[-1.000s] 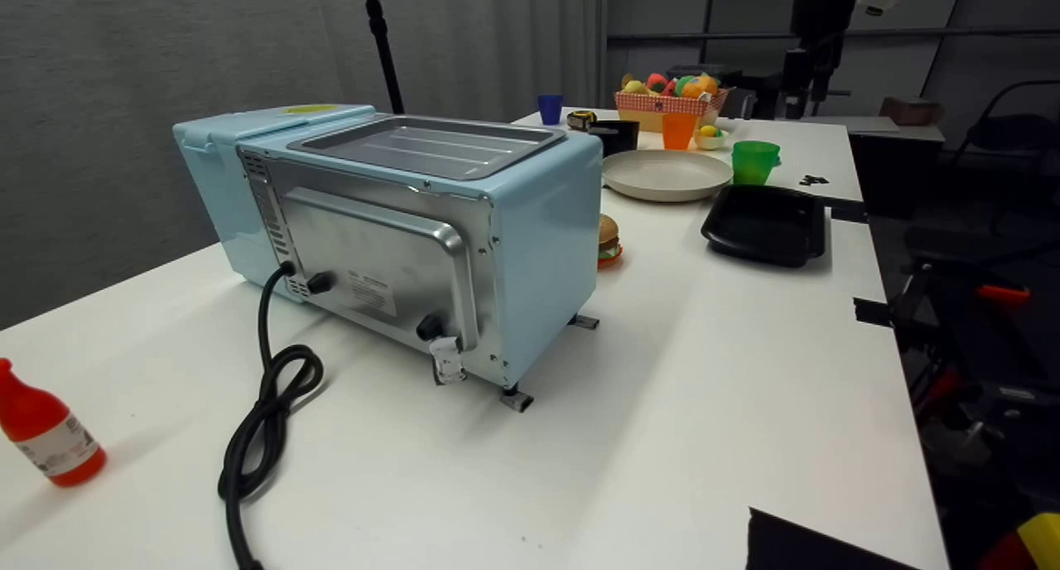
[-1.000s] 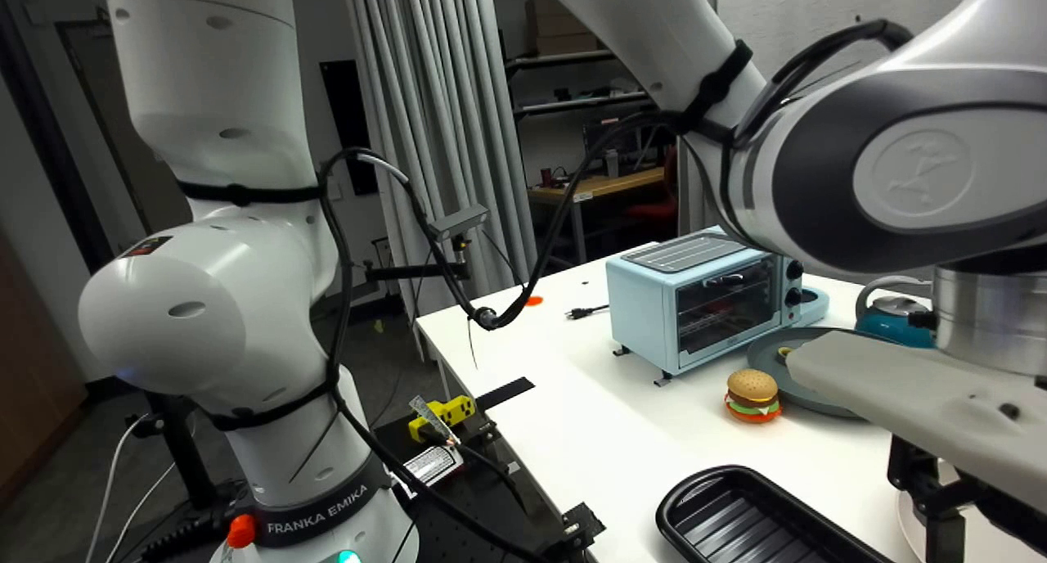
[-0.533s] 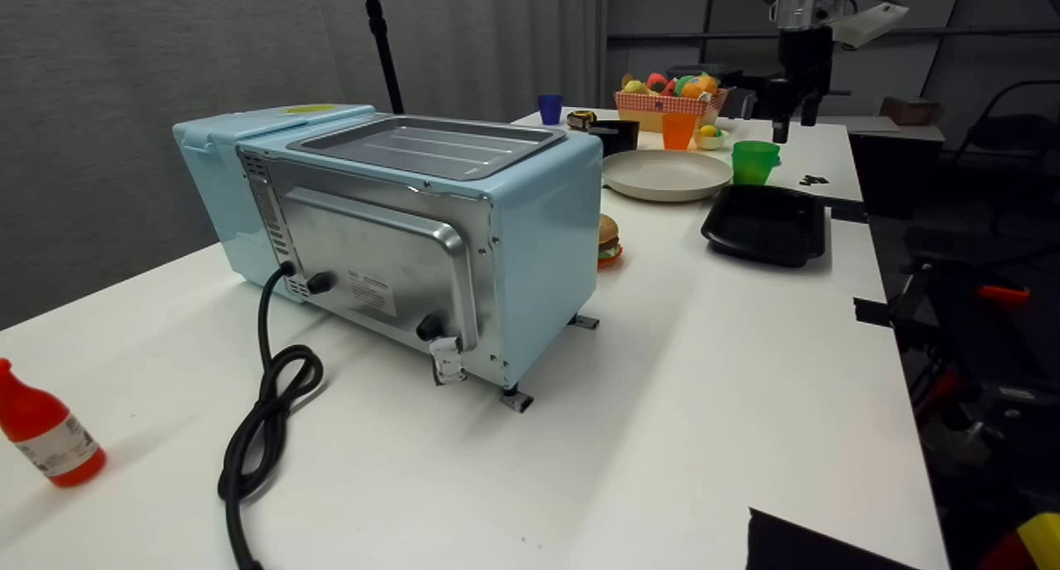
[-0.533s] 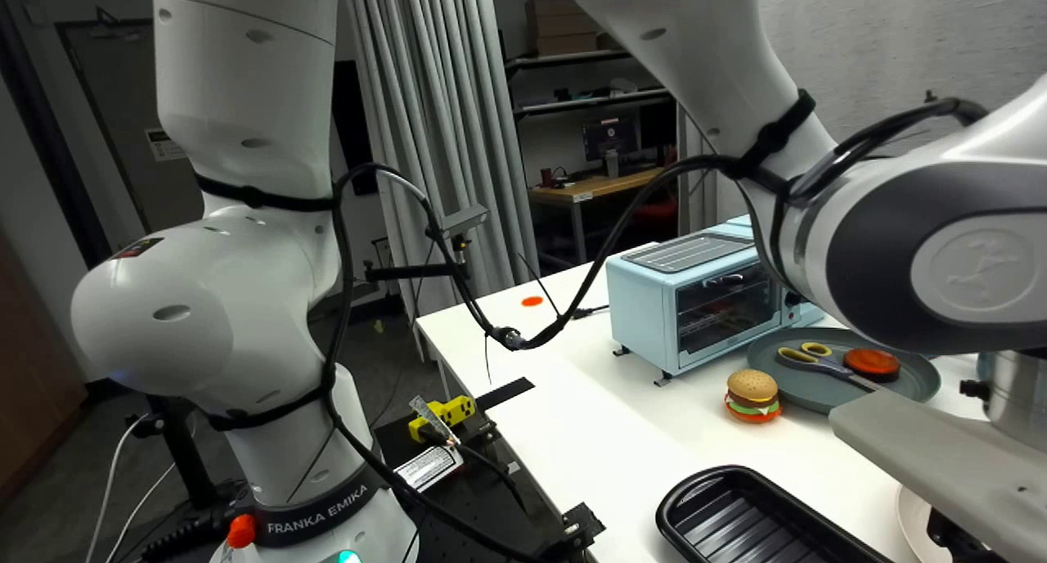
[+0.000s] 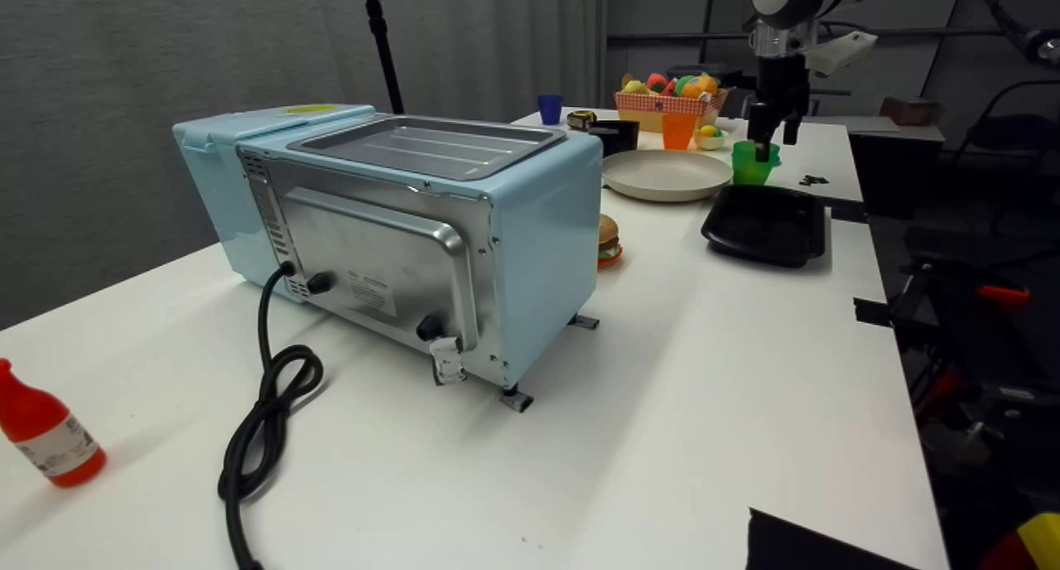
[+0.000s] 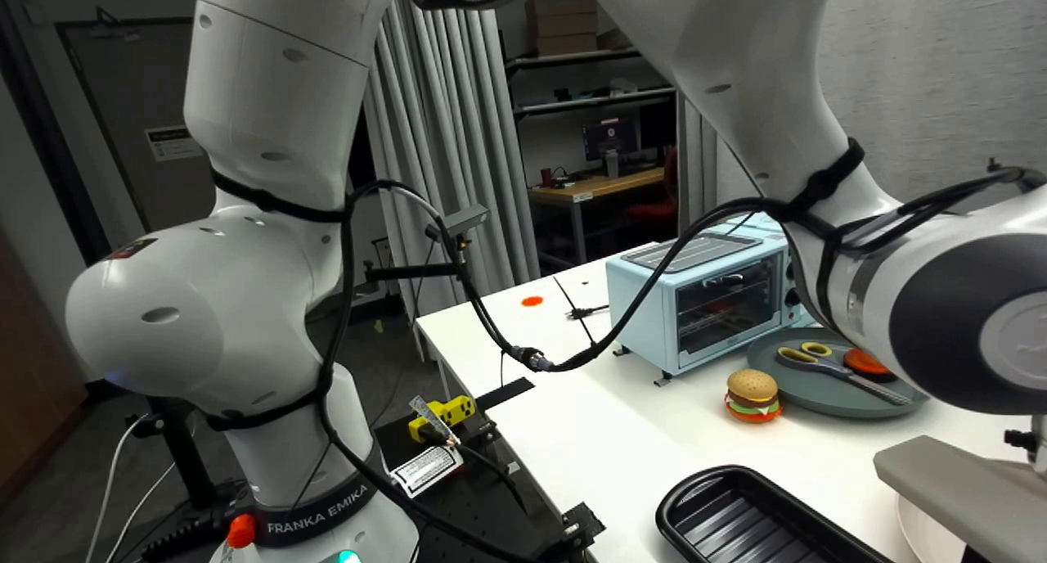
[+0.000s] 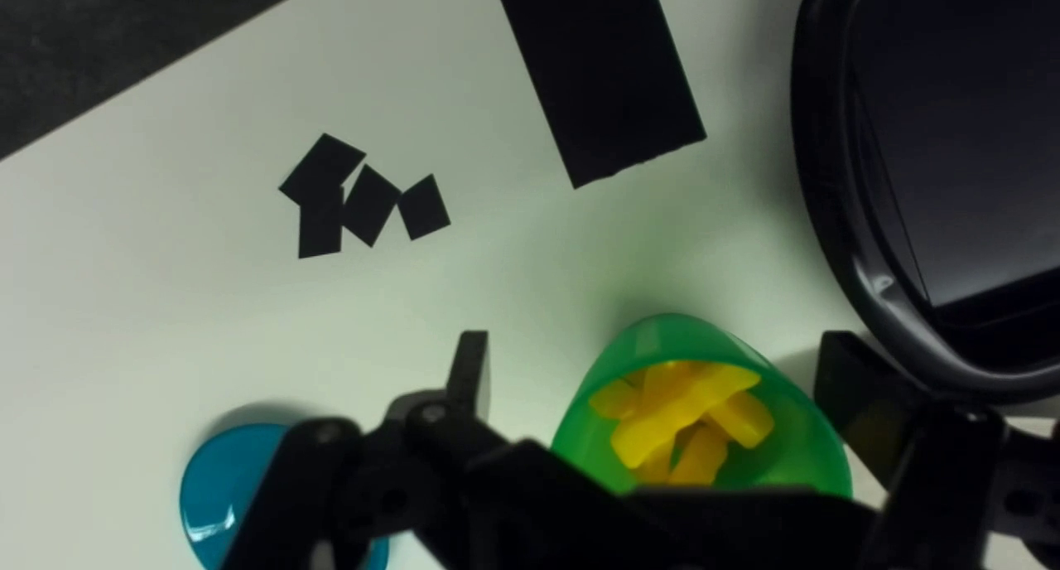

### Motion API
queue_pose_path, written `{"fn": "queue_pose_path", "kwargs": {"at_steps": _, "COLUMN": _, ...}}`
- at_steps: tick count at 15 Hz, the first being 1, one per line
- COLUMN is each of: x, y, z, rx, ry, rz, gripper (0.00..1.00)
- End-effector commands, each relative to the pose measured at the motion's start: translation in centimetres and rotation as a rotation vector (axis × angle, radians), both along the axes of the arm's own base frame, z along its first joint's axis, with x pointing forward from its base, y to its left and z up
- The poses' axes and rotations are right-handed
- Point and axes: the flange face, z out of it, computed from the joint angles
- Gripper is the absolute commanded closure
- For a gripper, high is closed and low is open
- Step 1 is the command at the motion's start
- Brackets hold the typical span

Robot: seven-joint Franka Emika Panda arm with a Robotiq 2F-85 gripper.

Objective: Pour the contents of the green cup onto the plate

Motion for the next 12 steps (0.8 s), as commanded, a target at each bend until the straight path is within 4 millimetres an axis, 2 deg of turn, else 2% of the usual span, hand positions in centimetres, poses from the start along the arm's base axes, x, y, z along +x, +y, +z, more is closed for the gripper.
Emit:
{"fn": "queue_pose_path", "kwargs": {"at_steps": 1, "x": 1.0, "y": -0.7, "z": -1.0, "rx": 0.029, "ry": 0.001, "rz": 0.002, "gripper": 0.00}}
{"fn": "queue_pose_path", "kwargs": {"at_steps": 7, "x": 2.2, "y": -0.5, "z": -1.8, "rx": 0.049, "ry": -0.010, "rz": 0.039, "gripper": 0.00}}
{"fn": "queue_pose_path", "kwargs": {"at_steps": 12, "x": 3.2, "y": -1.3, "z": -1.8, "rx": 0.038, "ry": -0.027, "rz": 0.059, "gripper": 0.00}}
